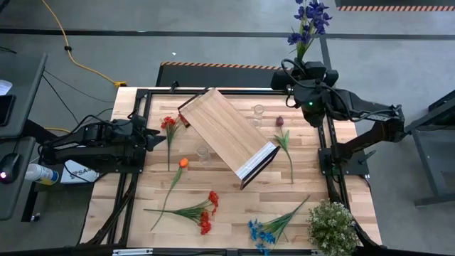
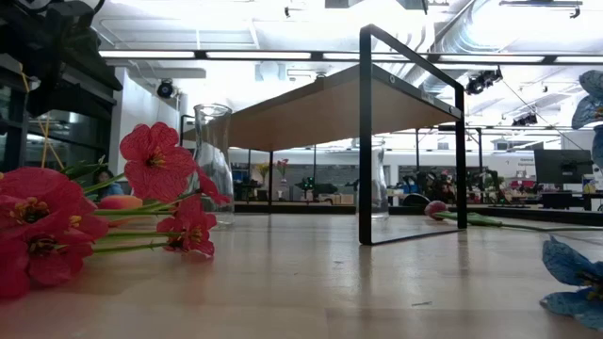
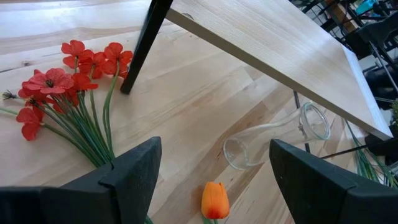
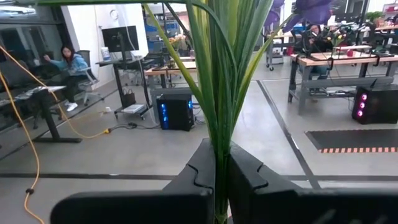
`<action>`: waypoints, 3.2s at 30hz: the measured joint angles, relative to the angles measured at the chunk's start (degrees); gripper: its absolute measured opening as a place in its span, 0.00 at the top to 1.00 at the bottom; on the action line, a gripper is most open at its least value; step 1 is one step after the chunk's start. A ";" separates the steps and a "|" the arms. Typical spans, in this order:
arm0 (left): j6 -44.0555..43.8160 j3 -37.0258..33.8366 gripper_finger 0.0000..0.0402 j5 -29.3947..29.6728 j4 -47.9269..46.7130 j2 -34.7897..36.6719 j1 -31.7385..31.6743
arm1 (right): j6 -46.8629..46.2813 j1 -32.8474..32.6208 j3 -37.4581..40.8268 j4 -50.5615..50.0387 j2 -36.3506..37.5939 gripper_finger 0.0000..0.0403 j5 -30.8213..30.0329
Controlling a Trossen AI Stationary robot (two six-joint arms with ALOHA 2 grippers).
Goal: Pick and place flowers into a vace then onto a shelf
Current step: Put the violet flowers into the top transparent vase
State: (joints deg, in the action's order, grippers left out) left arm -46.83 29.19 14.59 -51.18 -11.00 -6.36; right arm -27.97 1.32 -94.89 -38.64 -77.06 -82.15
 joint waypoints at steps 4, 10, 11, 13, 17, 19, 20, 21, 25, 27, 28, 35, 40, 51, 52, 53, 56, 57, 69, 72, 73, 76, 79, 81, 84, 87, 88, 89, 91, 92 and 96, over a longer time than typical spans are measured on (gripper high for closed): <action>0.00 0.00 0.17 0.18 0.00 0.01 0.01 | 0.00 0.00 0.00 -0.01 0.00 0.98 0.00; 0.00 0.00 0.17 0.22 0.00 0.01 -0.01 | -0.22 0.00 0.00 -0.01 0.00 0.98 0.05; 0.00 0.00 0.17 0.22 0.00 0.01 -0.01 | -0.23 0.00 0.00 -0.01 0.00 0.98 0.17; 0.00 0.00 0.17 0.22 0.00 -0.01 -0.01 | -0.34 0.00 0.00 -0.01 0.00 0.98 0.68; 0.00 0.00 0.17 0.20 0.00 0.00 0.00 | -0.38 0.11 0.15 -0.53 -0.47 0.98 1.68; 0.00 0.00 0.17 0.20 -0.02 -0.01 0.01 | -0.62 0.37 0.15 -1.32 -1.13 0.98 1.81; 0.00 0.00 0.17 0.20 -0.02 0.00 -0.01 | -1.03 0.57 0.17 -1.45 -1.61 0.98 2.10; 0.00 0.00 0.17 0.20 -0.02 -0.01 0.01 | -1.78 0.73 0.17 -1.59 -2.18 0.98 2.35; 0.00 0.00 0.17 0.17 -0.02 -0.01 -0.01 | -4.34 2.03 0.17 -2.80 -4.71 0.98 4.22; 0.00 0.00 0.17 -0.27 -0.01 0.00 0.00 | -4.82 2.60 0.17 -2.87 -6.35 0.99 4.33; 0.00 0.00 0.17 -0.57 -0.02 -0.01 0.00 | -5.02 2.89 0.17 -2.88 -7.19 0.99 4.27; 0.00 0.00 0.17 -0.96 -0.04 0.00 0.01 | -8.23 4.75 0.20 -3.50 -11.63 0.98 3.80; 0.00 0.00 0.17 -0.96 -0.28 0.01 0.01 | -13.07 5.06 0.20 -8.98 -12.83 0.99 3.04; 0.00 -0.02 0.17 -0.72 -1.84 0.01 0.01 | -18.31 5.01 0.21 -17.56 -12.72 0.99 4.18; 0.00 -0.02 0.17 -0.72 -1.84 0.01 -0.01 | -18.44 5.03 0.69 -17.28 -12.72 0.98 4.07; 0.00 -0.02 0.17 -0.69 -1.84 0.01 0.00 | -18.52 5.03 1.61 -16.81 -12.66 0.98 4.02; 0.00 -0.02 0.17 -0.68 -1.84 0.01 -0.01 | -19.17 5.06 5.55 -13.74 -12.52 0.97 4.43; 0.00 -0.02 0.17 -0.68 -1.81 0.01 -0.01 | -19.44 5.11 7.24 -12.24 -12.52 0.98 4.62; 0.00 -0.02 0.17 -0.63 -1.81 -0.01 -0.01 | -16.96 6.76 22.27 14.68 -12.52 0.98 3.10; -0.02 -0.02 0.17 -0.63 -1.81 0.01 0.00 | -16.57 7.76 25.00 21.13 -12.52 0.99 3.03; -0.05 -0.02 0.17 -0.62 -1.81 0.01 0.01 | -16.45 8.05 25.89 23.30 -12.52 0.98 3.02; -0.17 -0.02 0.17 -0.63 -1.81 0.01 -0.01 | -14.54 8.93 28.01 29.79 -12.52 0.97 3.15; -0.15 -0.02 0.17 -0.59 -1.81 0.01 0.01 | -11.56 9.62 29.34 34.01 -12.52 0.97 3.24; -0.17 -0.02 0.17 -0.55 -1.81 0.01 0.00 | -9.85 9.99 29.58 34.94 -12.52 0.98 3.01; -0.17 -0.02 0.17 -0.50 -1.81 0.01 0.00 | -9.18 10.40 29.59 35.68 -12.52 0.99 2.99; -0.17 -0.02 0.17 -0.50 -1.81 0.01 -0.01 | -9.38 10.71 29.59 35.68 -12.58 0.97 3.05; -0.15 -0.02 0.17 -0.50 -1.80 0.01 0.01 | -9.43 10.72 29.59 35.70 -12.59 0.96 3.15; -0.17 -0.02 0.17 -0.49 -1.81 0.00 0.01 | -9.49 10.71 29.59 35.75 -12.60 0.96 3.18; -0.17 -0.02 0.17 -0.50 -1.81 0.01 0.00 | -9.99 10.71 29.59 35.77 -12.61 0.96 3.15; -0.17 -0.02 0.17 -0.50 -1.81 0.01 0.01 | -10.24 10.71 29.59 35.76 -12.61 0.97 3.09; -0.17 -0.02 0.17 -0.50 -1.81 0.01 -0.01 | -10.73 10.71 31.41 37.55 -12.61 0.99 2.99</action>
State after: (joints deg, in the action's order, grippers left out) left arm -47.00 29.17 14.09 -52.99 -10.98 -6.37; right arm -38.70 12.03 -63.48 -1.10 -89.67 -79.15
